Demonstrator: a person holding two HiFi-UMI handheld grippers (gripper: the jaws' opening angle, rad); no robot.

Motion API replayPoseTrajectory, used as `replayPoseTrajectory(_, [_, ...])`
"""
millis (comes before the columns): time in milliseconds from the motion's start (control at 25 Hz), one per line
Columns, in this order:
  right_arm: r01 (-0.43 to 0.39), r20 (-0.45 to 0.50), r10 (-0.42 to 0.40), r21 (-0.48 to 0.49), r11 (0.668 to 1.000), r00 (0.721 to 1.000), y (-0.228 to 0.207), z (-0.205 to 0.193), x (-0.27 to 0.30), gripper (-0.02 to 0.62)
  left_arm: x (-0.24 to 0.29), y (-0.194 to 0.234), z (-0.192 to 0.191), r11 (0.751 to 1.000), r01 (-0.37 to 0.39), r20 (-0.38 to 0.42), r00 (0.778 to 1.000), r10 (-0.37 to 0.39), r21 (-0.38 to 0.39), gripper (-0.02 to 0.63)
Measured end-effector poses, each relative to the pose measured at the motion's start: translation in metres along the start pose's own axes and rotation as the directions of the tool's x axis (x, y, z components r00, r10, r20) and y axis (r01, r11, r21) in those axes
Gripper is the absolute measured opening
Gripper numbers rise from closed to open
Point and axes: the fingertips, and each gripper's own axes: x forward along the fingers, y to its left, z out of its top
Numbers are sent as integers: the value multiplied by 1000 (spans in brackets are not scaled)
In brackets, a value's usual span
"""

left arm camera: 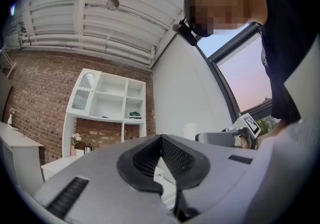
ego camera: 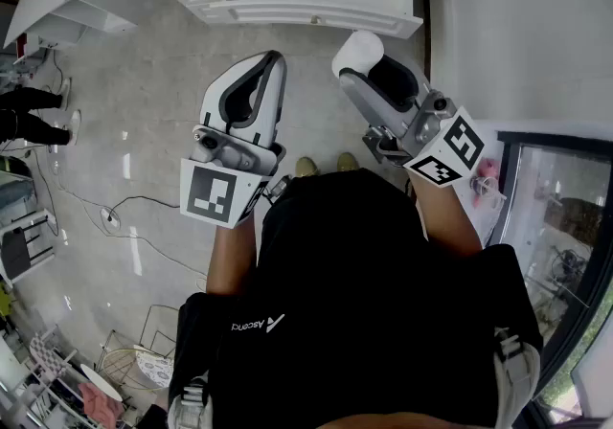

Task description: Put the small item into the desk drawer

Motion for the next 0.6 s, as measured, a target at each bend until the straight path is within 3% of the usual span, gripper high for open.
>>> replayPoseTrajectory(600, [21, -12, -21, -26, 999, 1000, 13, -23, 63, 163, -33, 69, -11, 1000, 2, -21, 1000, -2, -5, -2])
